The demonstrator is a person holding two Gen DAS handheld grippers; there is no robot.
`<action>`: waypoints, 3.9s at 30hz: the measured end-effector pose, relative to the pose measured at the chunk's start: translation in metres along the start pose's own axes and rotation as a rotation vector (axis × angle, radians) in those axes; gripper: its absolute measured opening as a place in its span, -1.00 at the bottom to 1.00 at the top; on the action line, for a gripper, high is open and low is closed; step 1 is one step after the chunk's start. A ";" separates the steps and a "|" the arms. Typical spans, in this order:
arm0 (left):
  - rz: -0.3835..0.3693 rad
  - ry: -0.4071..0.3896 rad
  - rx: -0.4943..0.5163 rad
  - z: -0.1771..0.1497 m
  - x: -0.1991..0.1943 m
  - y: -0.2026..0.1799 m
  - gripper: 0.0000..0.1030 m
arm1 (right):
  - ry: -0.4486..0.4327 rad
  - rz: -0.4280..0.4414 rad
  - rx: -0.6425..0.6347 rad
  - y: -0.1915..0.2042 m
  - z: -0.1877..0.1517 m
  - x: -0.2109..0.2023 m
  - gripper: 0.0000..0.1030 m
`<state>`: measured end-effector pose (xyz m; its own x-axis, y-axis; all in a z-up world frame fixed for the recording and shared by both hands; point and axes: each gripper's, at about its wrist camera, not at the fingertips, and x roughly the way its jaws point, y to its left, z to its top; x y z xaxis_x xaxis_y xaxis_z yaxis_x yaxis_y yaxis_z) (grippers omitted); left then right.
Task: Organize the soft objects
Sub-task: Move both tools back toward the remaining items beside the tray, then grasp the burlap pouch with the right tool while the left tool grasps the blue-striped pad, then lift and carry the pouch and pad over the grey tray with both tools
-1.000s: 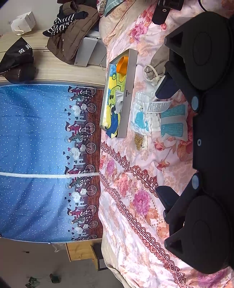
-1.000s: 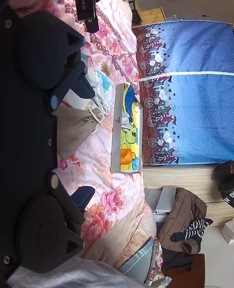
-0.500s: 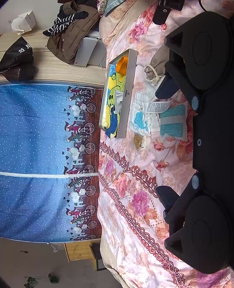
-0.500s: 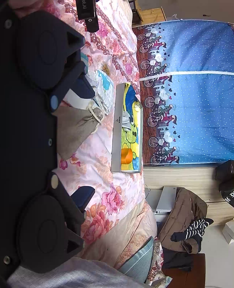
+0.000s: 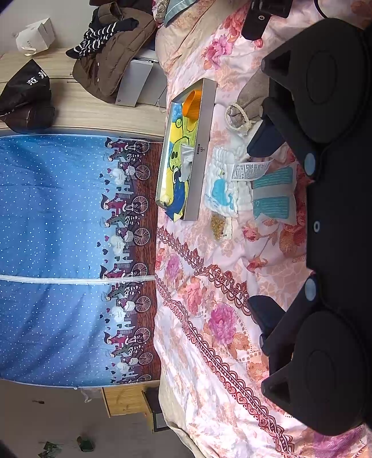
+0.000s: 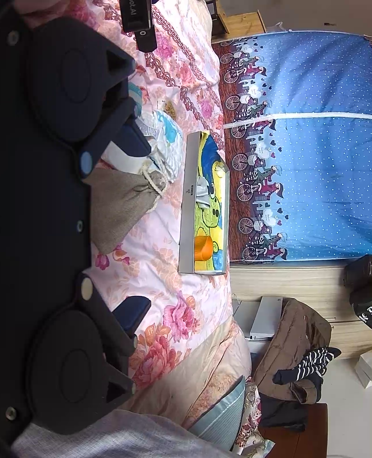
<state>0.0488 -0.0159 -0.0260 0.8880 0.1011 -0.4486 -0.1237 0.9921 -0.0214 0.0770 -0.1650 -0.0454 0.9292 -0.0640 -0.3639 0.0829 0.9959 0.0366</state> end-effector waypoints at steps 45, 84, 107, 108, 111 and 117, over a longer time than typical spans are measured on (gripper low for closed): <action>-0.164 0.328 -0.054 -0.016 0.123 -0.004 0.59 | 0.336 0.283 -0.193 0.009 -0.014 0.121 0.32; -0.257 -0.092 0.005 0.007 0.055 -0.023 0.18 | -0.163 0.070 -0.361 0.025 0.041 0.074 -0.88; -0.272 -0.017 -0.123 0.127 0.290 -0.093 0.18 | -0.095 0.164 -0.010 -0.036 0.088 0.296 -0.88; -0.268 -0.009 -0.122 0.127 0.300 -0.094 0.18 | -0.085 0.167 -0.002 -0.037 0.087 0.303 -0.88; -0.251 0.013 -0.093 0.126 0.321 -0.101 0.18 | -0.055 0.164 -0.003 -0.034 0.076 0.317 -0.88; -0.232 0.110 -0.097 0.119 0.354 -0.106 0.18 | -0.022 0.166 0.027 -0.041 0.061 0.331 -0.88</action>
<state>0.4294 -0.0766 -0.0763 0.8446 -0.1419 -0.5162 0.0307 0.9755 -0.2178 0.4031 -0.2312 -0.1106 0.9388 0.0991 -0.3300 -0.0627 0.9909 0.1191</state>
